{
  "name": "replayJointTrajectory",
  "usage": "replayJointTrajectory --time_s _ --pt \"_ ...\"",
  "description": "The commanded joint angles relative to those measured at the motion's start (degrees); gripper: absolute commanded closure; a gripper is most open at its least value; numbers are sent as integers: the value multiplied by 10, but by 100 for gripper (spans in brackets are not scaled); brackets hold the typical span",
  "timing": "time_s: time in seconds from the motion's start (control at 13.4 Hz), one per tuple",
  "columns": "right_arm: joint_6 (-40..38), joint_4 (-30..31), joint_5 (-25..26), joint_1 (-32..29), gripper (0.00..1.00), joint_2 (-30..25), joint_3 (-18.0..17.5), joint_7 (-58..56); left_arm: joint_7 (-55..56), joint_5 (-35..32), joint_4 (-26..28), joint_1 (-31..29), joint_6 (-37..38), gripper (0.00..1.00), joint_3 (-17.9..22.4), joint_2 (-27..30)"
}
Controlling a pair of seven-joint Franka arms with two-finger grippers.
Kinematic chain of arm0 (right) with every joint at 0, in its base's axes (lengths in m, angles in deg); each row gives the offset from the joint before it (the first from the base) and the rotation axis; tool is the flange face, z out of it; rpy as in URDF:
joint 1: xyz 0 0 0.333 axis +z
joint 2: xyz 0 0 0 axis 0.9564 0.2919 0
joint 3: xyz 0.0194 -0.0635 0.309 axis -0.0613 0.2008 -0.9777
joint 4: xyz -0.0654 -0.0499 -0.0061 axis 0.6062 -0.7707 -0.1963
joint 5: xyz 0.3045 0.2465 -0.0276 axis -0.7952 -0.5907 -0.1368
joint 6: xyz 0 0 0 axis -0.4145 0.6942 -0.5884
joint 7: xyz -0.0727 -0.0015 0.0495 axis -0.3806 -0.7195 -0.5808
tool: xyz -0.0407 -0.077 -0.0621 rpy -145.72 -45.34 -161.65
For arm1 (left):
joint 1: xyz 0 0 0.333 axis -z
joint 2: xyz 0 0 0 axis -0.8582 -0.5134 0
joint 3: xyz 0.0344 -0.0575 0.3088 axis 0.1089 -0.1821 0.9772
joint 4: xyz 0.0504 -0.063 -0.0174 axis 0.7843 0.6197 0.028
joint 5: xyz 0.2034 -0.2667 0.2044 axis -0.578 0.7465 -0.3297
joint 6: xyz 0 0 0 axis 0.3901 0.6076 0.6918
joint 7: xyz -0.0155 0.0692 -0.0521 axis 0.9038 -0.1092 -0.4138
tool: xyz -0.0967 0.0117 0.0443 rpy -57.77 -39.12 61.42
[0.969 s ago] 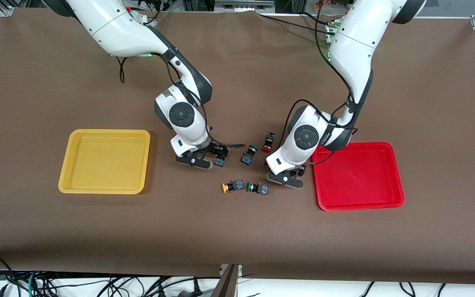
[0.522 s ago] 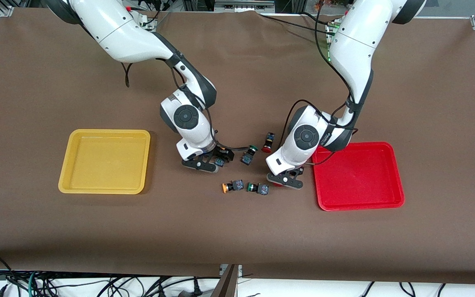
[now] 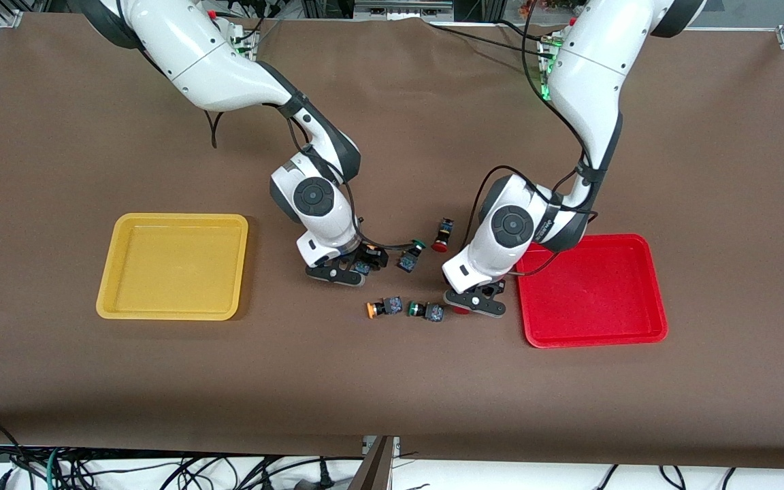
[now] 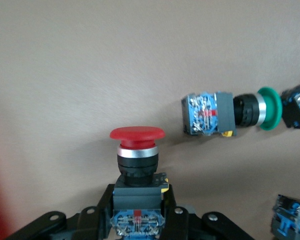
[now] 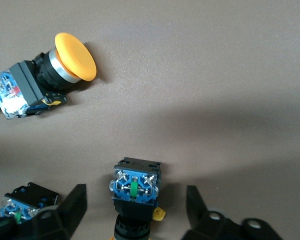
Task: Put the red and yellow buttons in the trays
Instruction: 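Carry the red button into the red tray while the right gripper carries yellow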
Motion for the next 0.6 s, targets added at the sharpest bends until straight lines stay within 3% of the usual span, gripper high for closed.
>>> replayJointTrajectory --time_s 0.0,0.37,0.45,0.52 --pt "5 -16 17 10 32 13 4 12 -16 0 5 -31 71 93 2 52" --pt "5 -16 25 11 91 14 4 11 -127 0 4 -99 127 93 3 85" --pt "5 -16 25 11 100 14 4 11 -139 0 6 -119 127 93 4 88" --pt "5 -16 25 11 100 13 4 9 -152 -1 7 -145 129 93 4 88"
